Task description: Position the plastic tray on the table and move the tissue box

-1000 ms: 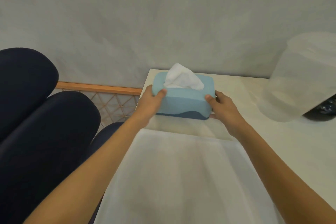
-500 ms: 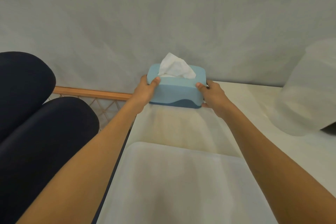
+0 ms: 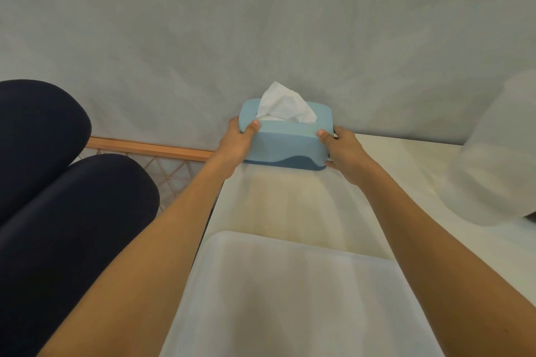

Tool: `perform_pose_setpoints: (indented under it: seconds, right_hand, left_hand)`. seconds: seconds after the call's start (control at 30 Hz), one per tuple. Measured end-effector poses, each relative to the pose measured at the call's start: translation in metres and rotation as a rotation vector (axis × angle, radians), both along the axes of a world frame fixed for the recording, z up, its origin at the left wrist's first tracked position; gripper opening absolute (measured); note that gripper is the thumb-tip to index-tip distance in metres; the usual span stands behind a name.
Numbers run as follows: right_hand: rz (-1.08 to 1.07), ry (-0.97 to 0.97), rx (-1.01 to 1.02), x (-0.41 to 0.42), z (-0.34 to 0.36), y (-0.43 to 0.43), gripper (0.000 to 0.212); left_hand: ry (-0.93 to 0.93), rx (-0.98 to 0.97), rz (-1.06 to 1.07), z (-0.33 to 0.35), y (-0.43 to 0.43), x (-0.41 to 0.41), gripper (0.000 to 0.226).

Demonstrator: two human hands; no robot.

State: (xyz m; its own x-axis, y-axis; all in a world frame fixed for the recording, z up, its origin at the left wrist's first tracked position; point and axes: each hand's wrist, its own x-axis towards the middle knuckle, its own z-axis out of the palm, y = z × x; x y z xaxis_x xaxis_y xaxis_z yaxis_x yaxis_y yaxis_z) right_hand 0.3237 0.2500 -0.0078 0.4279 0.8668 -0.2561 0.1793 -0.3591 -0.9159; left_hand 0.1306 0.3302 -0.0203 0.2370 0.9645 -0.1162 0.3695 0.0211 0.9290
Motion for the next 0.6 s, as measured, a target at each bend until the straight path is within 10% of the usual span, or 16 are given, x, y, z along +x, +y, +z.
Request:
perform_pose_setpoints:
  seconds: [0.6]
  right_hand:
    - [-0.008, -0.198, -0.108, -0.007, 0.030, -0.025, 0.060]
  left_hand:
    - [0.190, -0.063, -0.009, 0.038, -0.030, -0.012, 0.073]
